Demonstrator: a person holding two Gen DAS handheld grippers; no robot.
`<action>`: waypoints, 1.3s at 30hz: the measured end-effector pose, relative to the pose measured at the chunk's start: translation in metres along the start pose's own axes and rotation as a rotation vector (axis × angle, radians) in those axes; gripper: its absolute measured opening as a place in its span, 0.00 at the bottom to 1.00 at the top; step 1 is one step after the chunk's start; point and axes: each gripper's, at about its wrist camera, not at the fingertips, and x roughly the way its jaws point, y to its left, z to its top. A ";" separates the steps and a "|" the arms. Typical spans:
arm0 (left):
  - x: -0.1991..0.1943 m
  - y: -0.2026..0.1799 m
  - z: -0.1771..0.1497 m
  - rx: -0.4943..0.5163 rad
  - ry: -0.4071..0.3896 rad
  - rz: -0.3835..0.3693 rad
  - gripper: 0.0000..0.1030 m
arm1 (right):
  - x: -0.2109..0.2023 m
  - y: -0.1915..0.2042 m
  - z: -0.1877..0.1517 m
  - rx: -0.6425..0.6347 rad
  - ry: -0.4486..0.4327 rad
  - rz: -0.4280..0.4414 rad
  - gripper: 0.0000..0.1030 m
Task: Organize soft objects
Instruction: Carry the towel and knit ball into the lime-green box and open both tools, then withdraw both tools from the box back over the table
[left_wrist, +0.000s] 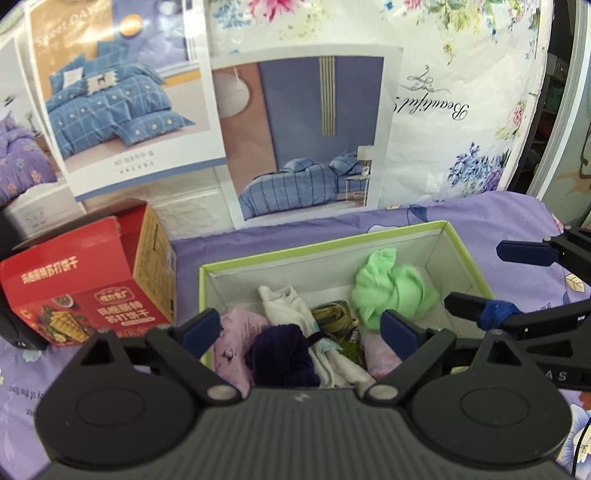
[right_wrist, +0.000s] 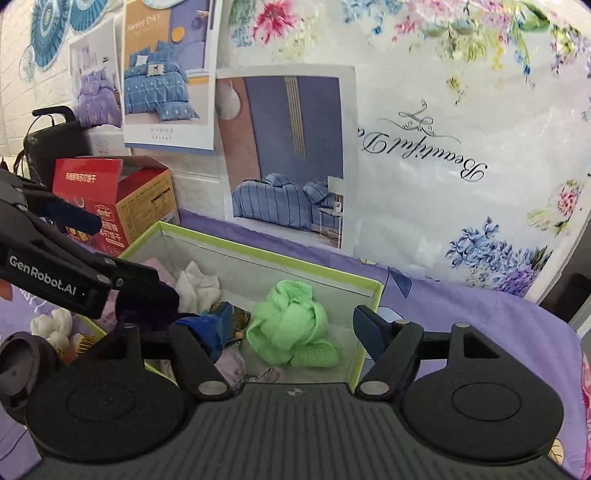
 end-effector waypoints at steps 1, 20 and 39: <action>-0.005 0.000 -0.002 -0.004 0.001 -0.003 0.90 | -0.004 0.002 0.000 -0.008 0.003 -0.002 0.58; -0.140 0.031 -0.125 -0.122 -0.140 0.005 0.99 | -0.139 0.073 -0.084 0.064 -0.171 -0.021 0.63; -0.096 0.104 -0.249 -0.349 0.087 0.110 0.99 | -0.076 0.163 -0.119 -0.384 0.129 0.266 0.63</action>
